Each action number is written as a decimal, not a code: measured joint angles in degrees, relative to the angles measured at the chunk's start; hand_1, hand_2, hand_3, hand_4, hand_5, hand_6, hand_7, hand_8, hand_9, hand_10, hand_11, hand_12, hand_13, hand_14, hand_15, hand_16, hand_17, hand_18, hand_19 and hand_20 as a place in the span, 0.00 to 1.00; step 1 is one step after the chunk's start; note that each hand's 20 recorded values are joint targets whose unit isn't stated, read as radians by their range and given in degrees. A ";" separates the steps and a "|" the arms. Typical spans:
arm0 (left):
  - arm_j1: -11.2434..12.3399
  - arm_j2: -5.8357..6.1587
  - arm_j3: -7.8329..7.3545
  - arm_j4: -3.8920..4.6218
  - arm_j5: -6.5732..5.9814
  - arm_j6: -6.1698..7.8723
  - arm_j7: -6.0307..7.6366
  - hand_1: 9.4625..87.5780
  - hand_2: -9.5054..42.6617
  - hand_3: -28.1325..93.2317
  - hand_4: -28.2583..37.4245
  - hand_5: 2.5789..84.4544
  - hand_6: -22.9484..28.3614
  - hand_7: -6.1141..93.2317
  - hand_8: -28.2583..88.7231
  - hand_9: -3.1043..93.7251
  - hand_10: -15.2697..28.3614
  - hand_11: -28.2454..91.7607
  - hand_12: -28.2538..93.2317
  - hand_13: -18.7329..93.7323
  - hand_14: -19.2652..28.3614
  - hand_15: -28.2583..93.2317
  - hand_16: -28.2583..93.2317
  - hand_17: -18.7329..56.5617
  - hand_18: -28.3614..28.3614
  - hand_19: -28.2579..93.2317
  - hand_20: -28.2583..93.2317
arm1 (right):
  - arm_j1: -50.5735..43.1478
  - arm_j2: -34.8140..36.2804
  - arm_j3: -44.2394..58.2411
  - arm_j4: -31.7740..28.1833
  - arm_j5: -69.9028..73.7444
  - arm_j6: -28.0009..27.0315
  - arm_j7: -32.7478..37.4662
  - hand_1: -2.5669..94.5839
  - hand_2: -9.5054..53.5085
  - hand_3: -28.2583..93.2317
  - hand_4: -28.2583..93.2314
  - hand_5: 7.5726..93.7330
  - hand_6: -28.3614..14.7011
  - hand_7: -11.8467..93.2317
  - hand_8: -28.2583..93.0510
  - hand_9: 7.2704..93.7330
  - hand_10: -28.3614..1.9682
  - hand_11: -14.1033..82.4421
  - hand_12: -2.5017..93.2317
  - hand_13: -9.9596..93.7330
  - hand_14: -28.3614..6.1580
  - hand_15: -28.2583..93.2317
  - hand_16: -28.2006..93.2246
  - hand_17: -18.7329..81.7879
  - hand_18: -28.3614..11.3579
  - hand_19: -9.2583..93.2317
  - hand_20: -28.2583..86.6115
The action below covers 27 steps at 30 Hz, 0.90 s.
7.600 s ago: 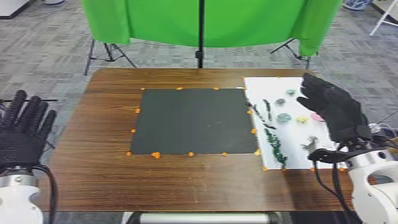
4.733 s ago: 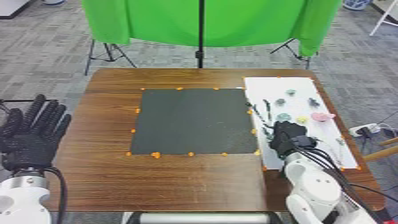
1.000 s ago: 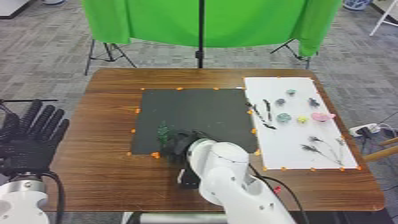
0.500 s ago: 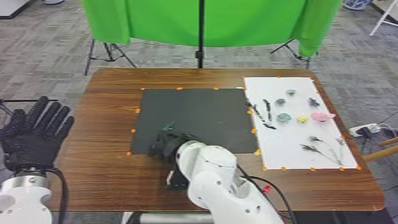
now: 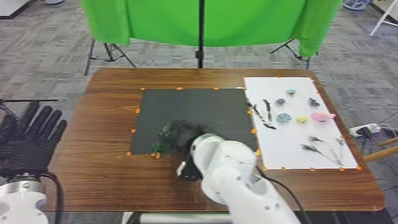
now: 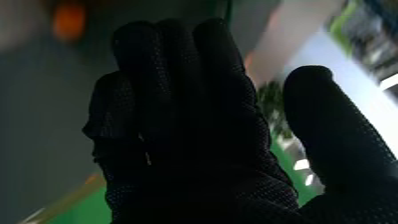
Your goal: Arrange flowers
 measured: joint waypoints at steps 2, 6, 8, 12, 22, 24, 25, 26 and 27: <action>0.45 -0.44 -0.26 -0.03 0.00 -0.09 0.15 0.16 0.42 0.88 0.00 0.45 0.57 0.16 0.15 0.39 0.63 0.34 0.30 0.42 0.64 0.33 0.22 0.19 0.70 0.46 0.32 | -0.65 1.57 3.29 -2.83 2.42 2.59 0.55 0.30 0.30 0.86 0.09 0.77 0.47 0.30 0.16 0.77 0.20 0.35 0.22 0.72 0.26 0.74 0.40 0.51 0.05 0.96 0.49; 1.04 -0.70 -0.36 -0.14 0.05 -0.45 0.37 0.16 0.42 0.88 0.00 0.45 0.57 0.16 0.15 0.39 0.63 0.34 0.30 0.42 0.64 0.33 0.22 0.19 0.70 0.46 0.32 | -2.49 6.10 10.21 -8.00 1.35 10.24 0.61 0.33 0.19 0.86 0.08 0.73 0.47 0.27 0.15 0.73 0.21 0.34 0.22 0.71 0.28 0.72 0.40 0.51 0.06 0.96 0.49; 1.23 -0.71 -0.38 -0.27 0.08 -0.58 0.49 0.16 0.42 0.88 0.00 0.45 0.57 0.16 0.15 0.39 0.63 0.34 0.30 0.42 0.64 0.33 0.22 0.19 0.70 0.46 0.32 | -3.82 9.20 13.67 -9.56 -2.50 14.10 0.53 0.34 0.15 0.86 0.08 0.71 0.47 0.26 0.15 0.71 0.22 0.33 0.21 0.69 0.29 0.71 0.40 0.50 0.08 0.96 0.49; 1.56 -0.76 -0.49 -0.58 0.09 -0.72 0.73 0.16 0.42 0.88 0.00 0.45 0.57 0.16 0.15 0.39 0.63 0.34 0.30 0.42 0.64 0.33 0.22 0.19 0.70 0.46 0.32 | -7.71 15.61 22.19 -9.81 -9.66 17.96 0.73 0.36 0.06 0.85 0.06 0.68 0.47 0.24 0.15 0.68 0.24 0.31 0.20 0.68 0.31 0.68 0.38 0.49 0.09 0.94 0.49; 2.86 -1.04 -1.29 -1.06 0.07 -0.75 1.44 0.16 0.42 0.88 0.00 0.45 0.57 0.17 0.15 0.39 0.63 0.34 0.30 0.42 0.64 0.33 0.22 0.19 0.70 0.46 0.32 | -16.14 25.46 38.75 -4.01 -9.36 14.88 4.83 0.42 0.00 0.85 0.00 0.64 0.48 0.23 0.15 0.63 0.29 0.30 0.20 0.66 0.36 0.67 0.39 0.47 0.10 0.93 0.52; 3.05 -1.07 -1.29 -1.08 0.07 -0.77 1.54 0.16 0.42 0.88 0.00 0.45 0.57 0.17 0.15 0.39 0.63 0.34 0.30 0.42 0.64 0.33 0.22 0.19 0.70 0.46 0.32 | -17.25 25.77 40.25 -3.92 -10.64 11.54 5.40 0.43 0.00 0.85 0.00 0.64 0.48 0.23 0.15 0.63 0.30 0.30 0.20 0.66 0.37 0.67 0.39 0.47 0.10 0.92 0.52; 3.12 -1.09 -1.29 -1.09 0.07 -0.77 1.58 0.16 0.42 0.88 0.00 0.45 0.57 0.17 0.15 0.39 0.63 0.34 0.30 0.42 0.64 0.33 0.22 0.19 0.70 0.46 0.32 | -17.69 25.81 40.81 -3.92 -10.71 9.84 5.70 0.44 0.00 0.84 0.00 0.64 0.48 0.23 0.15 0.62 0.30 0.30 0.20 0.66 0.37 0.67 0.39 0.47 0.10 0.92 0.53; 3.19 -1.12 -1.29 -1.11 0.07 -0.78 1.60 0.16 0.42 0.88 0.00 0.45 0.57 0.17 0.15 0.39 0.63 0.34 0.30 0.42 0.64 0.33 0.22 0.19 0.70 0.46 0.32 | -18.05 25.82 41.18 -3.90 -10.71 8.31 6.00 0.45 0.00 0.84 0.00 0.64 0.48 0.23 0.15 0.62 0.30 0.30 0.20 0.66 0.37 0.67 0.39 0.47 0.10 0.92 0.53; 3.26 -1.16 -1.29 -1.13 0.07 -0.78 1.61 0.16 0.42 0.88 0.00 0.45 0.57 0.17 0.15 0.39 0.63 0.34 0.30 0.42 0.64 0.33 0.22 0.19 0.70 0.46 0.32 | -18.35 25.82 41.36 -3.81 -10.71 7.05 6.30 0.46 0.00 0.84 0.00 0.64 0.48 0.23 0.15 0.62 0.31 0.29 0.20 0.66 0.37 0.67 0.39 0.47 0.10 0.92 0.53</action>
